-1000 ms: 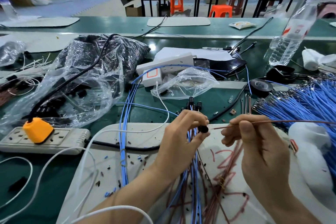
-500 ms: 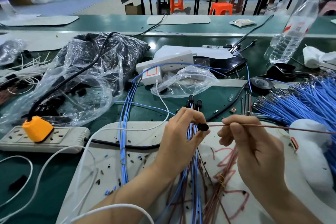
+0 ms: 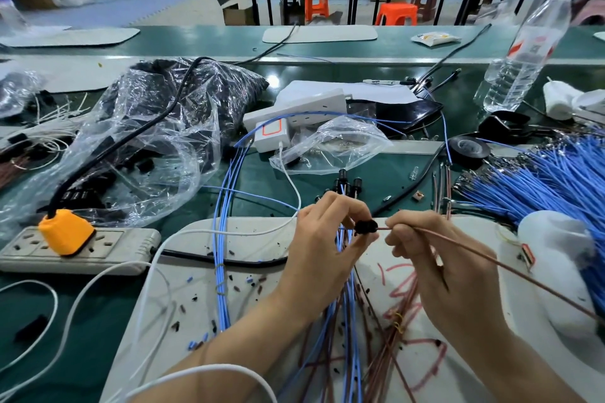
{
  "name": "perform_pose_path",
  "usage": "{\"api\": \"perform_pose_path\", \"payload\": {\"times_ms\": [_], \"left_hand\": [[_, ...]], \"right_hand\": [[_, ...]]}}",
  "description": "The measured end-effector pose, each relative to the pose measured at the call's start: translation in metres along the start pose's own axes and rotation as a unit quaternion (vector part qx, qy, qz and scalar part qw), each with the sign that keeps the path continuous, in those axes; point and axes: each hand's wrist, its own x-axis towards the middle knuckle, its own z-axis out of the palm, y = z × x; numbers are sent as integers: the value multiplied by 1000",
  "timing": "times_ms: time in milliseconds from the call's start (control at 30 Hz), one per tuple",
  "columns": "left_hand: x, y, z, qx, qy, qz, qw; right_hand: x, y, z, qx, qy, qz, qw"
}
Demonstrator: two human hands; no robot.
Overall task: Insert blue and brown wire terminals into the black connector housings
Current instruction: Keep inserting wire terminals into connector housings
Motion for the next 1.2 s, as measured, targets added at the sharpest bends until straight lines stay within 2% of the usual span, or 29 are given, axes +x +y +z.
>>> {"api": "perform_pose_path", "payload": {"times_ms": [167, 400, 533, 633, 700, 767, 900, 1000, 1033, 1100, 1200], "left_hand": [[-1, -5, 2, 36, 12, 5, 999], [0, -4, 2, 19, 12, 27, 999], [2, -3, 0, -19, -2, 26, 999], [3, -3, -1, -66, -1, 0, 998], [5, -3, -3, -120, 11, -25, 992], [5, -2, -4, -177, 1, -39, 984], [3, 2, -3, -306, -41, -120, 944], [4, 1, -2, -332, -26, -160, 929], [5, 3, -1, -350, -14, -180, 919], [8, 3, -3, -415, 20, -234, 879], [20, -10, -15, -542, 107, -325, 767]], "right_hand": [[1, 0, 1, 28, 6, 48, 998], [3, -1, 3, 55, -16, 134, 989], [3, -1, 4, 100, -78, 232, 964], [2, 2, 3, 182, -104, 281, 937], [0, 3, 1, 209, -106, 299, 925], [0, 3, 1, 195, -109, 286, 932], [2, 0, 3, 164, -96, 259, 947], [4, -2, 5, 196, -101, 278, 935], [5, -2, 4, 227, -114, 303, 919], [7, -2, 1, 303, -175, 378, 857], [9, 1, -9, 363, -325, 423, 764]]}}
